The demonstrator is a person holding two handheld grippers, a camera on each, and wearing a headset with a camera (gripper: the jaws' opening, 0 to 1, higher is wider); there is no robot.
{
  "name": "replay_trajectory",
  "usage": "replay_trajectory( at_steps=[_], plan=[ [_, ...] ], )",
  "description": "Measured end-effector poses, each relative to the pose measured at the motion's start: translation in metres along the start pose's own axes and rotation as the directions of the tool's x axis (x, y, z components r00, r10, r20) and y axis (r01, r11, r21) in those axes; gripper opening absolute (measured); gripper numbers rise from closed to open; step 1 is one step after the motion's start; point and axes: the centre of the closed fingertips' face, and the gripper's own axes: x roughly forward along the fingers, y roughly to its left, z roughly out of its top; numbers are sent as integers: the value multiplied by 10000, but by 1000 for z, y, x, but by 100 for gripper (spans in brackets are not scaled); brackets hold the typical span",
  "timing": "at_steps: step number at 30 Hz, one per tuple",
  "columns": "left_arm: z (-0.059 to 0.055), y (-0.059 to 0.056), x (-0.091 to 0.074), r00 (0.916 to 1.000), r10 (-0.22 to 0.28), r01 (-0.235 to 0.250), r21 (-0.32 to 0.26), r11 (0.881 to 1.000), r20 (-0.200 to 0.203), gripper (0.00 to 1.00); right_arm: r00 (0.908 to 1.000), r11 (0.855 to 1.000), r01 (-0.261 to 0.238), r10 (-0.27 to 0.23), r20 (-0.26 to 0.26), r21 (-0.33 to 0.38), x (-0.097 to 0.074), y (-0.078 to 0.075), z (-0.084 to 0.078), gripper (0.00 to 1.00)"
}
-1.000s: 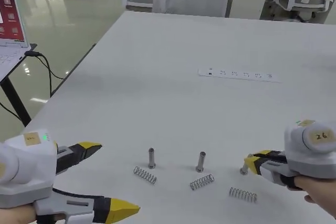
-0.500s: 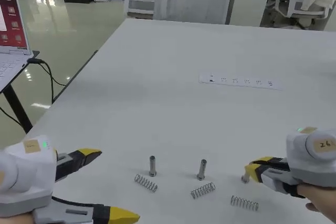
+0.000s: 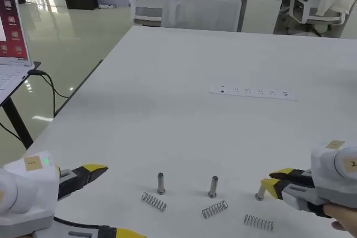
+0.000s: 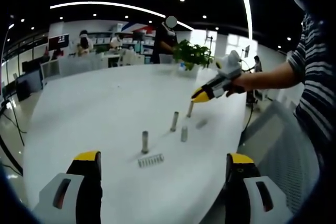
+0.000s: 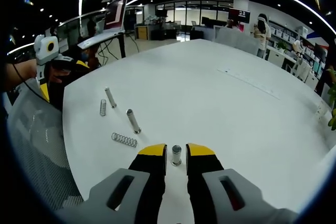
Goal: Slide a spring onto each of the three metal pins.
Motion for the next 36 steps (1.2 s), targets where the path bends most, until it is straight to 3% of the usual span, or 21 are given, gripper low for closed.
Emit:
replay_trajectory(
  at_steps=[10,18,23,27,36],
  plan=[
    [3,0,0,10000,32,-33,47,10000,66,98,9999,9999,-101,101,73,-54,-10,1,-1,16],
    [1,-1,0,10000,22,-22,28,10000,10,98,9988,9931,-456,437,-198,-1080,-19,8,-10,20],
    [1,-3,0,10000,1,-1,47,10000,-17,98,9944,9761,-1034,976,-398,-1909,-19,21,-13,21],
    [3,-3,-1,10000,8,-8,41,10000,22,98,9892,9468,-1428,1268,-737,-2885,-20,32,-18,21],
    [2,-4,0,10000,-8,8,27,10000,-17,98,9791,9080,-1960,1606,-1245,-3702,-19,42,-31,21]
  ],
)
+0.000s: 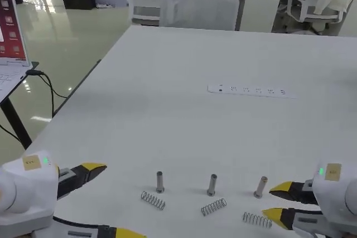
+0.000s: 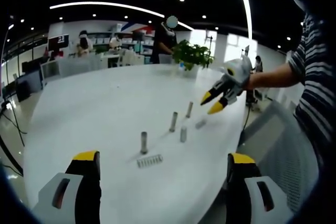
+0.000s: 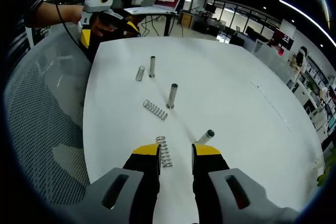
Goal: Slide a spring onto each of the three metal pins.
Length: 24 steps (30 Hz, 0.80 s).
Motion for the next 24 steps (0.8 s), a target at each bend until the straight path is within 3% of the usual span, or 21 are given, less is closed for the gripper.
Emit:
replay_trajectory(
  at_steps=[15,24],
  plan=[
    [-3,-1,1,10000,-50,50,-31,10000,-30,98,9921,9890,-793,661,-1069,-1248,12,15,-24,21],
    [-4,-2,2,9999,-118,118,-16,9999,-39,98,9839,9788,-1217,970,-1503,-1650,22,14,-27,18]
  ],
)
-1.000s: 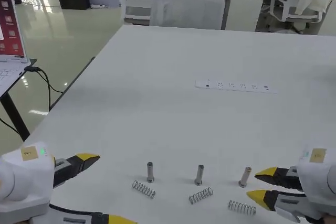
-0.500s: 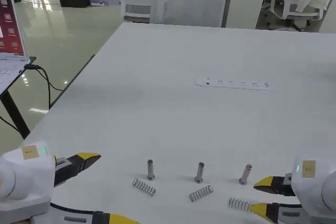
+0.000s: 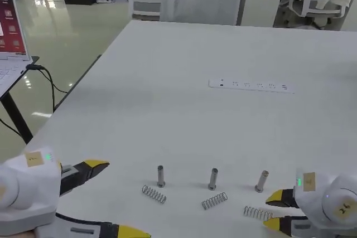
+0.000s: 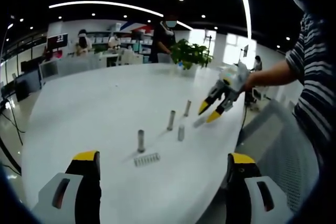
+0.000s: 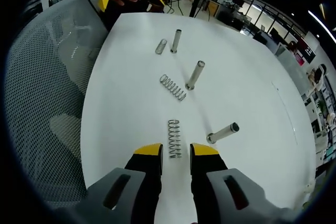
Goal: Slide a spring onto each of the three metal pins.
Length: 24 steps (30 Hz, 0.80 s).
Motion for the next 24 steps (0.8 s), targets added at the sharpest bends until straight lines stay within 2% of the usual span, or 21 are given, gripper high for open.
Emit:
replay_trajectory(
  at_steps=[3,6,13,15,16,19,24],
  plan=[
    [-1,-1,0,10000,-28,28,6,10000,-18,98,10000,9998,-61,60,-67,-179,3,-1,1,13],
    [-1,-2,1,10000,-65,65,2,10000,-23,98,9997,9996,-183,180,-148,-225,7,-2,2,13],
    [-3,-2,-1,10000,-54,53,-27,10000,-37,98,9952,9961,-673,630,-743,-572,12,6,-9,12],
    [-2,-5,0,9999,-111,111,-118,9999,32,98,9947,9955,-800,764,-693,-507,11,8,-7,8],
    [-2,-6,0,9999,-162,162,-134,9998,51,98,9949,9967,-711,679,-752,-402,10,6,-8,8],
    [-3,-12,3,9996,-265,265,-48,9996,-35,98,9940,9962,-845,830,-713,-190,12,7,-6,8],
    [0,-12,4,9995,-329,329,12,9995,-30,98,9922,9947,-994,972,-776,-252,12,9,-6,8]
  ],
)
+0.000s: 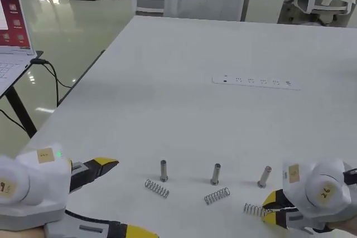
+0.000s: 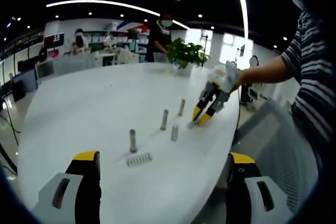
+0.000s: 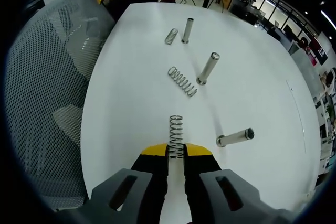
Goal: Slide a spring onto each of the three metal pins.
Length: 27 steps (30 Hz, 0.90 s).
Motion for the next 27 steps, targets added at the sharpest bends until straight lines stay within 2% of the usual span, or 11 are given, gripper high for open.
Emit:
replay_trajectory(
  at_steps=[4,10,16,21,27],
  plan=[
    [2,1,0,10000,25,-25,37,10000,27,98,9998,9999,128,-128,153,-2,-6,-2,4,8],
    [3,-5,2,10000,-55,55,134,9999,10,97,9990,9999,151,-153,421,56,-15,-1,11,8],
    [5,-11,6,9994,-342,344,220,9992,-77,95,9978,9994,273,-260,607,-198,-31,-4,20,8],
    [8,-20,14,9969,-749,759,482,9960,-230,93,9947,9980,358,-307,984,-512,-50,-6,36,8],
    [18,-26,23,9942,-1067,1075,685,9918,-148,91,9904,9964,420,-319,1345,-732,-66,-6,53,8]
  ],
)
